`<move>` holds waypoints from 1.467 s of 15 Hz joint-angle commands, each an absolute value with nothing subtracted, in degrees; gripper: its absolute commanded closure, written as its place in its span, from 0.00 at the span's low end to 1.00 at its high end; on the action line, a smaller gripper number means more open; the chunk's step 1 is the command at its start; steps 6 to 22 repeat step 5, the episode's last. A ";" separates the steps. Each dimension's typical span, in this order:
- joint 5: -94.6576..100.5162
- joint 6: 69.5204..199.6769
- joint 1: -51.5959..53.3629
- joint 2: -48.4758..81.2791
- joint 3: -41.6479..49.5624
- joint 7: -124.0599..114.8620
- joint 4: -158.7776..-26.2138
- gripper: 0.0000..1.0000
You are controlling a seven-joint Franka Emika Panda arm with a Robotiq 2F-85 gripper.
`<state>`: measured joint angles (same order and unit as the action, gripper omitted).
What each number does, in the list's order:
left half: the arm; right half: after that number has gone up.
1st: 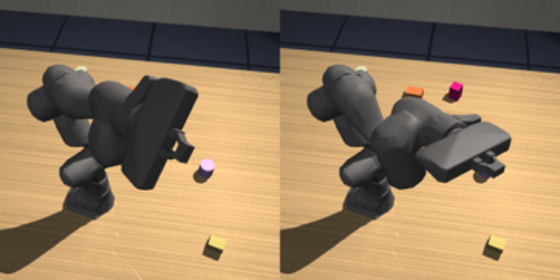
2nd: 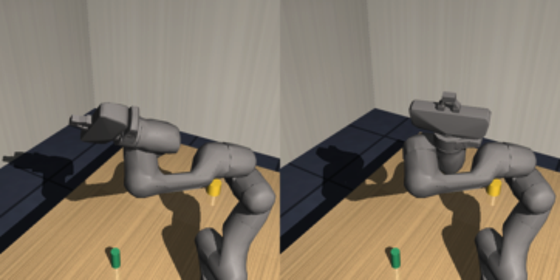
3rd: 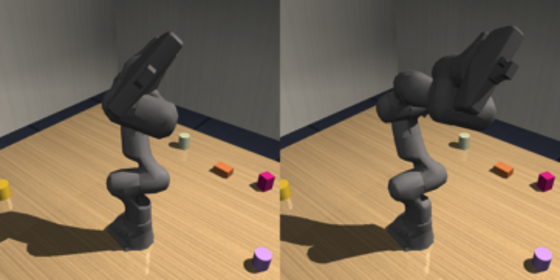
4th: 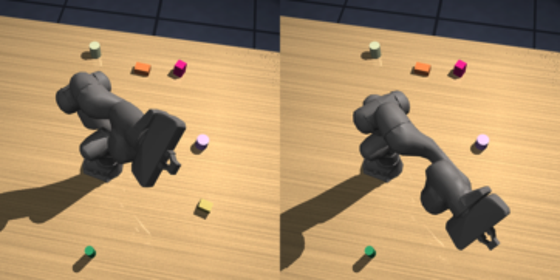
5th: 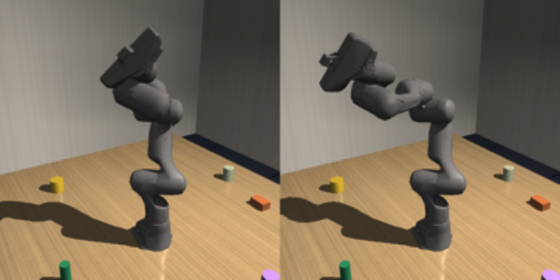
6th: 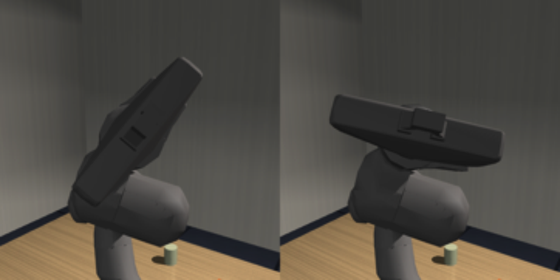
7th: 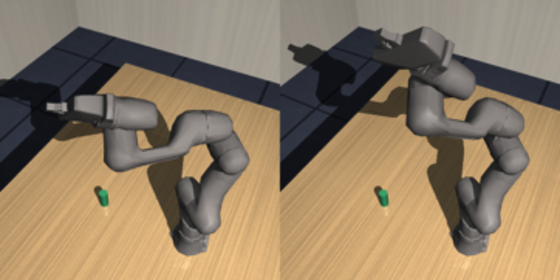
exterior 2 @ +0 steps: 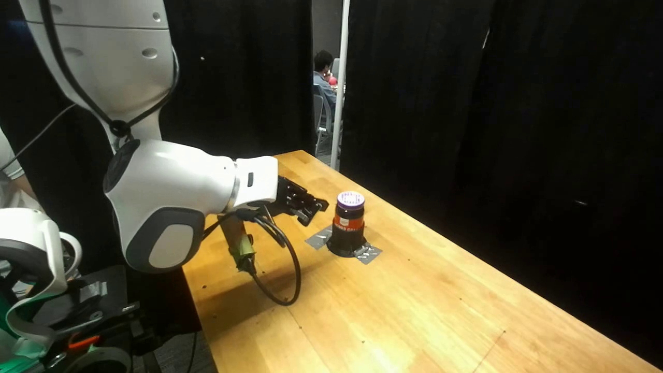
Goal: Put the rubber band around the brown cup
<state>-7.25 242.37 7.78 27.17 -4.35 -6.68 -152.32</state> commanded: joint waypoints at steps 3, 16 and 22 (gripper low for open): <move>-8.14 240.76 7.41 27.30 -4.96 -6.30 -151.47 0.82; -8.14 240.76 7.39 27.33 -4.96 -6.31 -151.72 0.72; -8.14 240.76 7.39 27.33 -4.96 -6.31 -151.72 0.72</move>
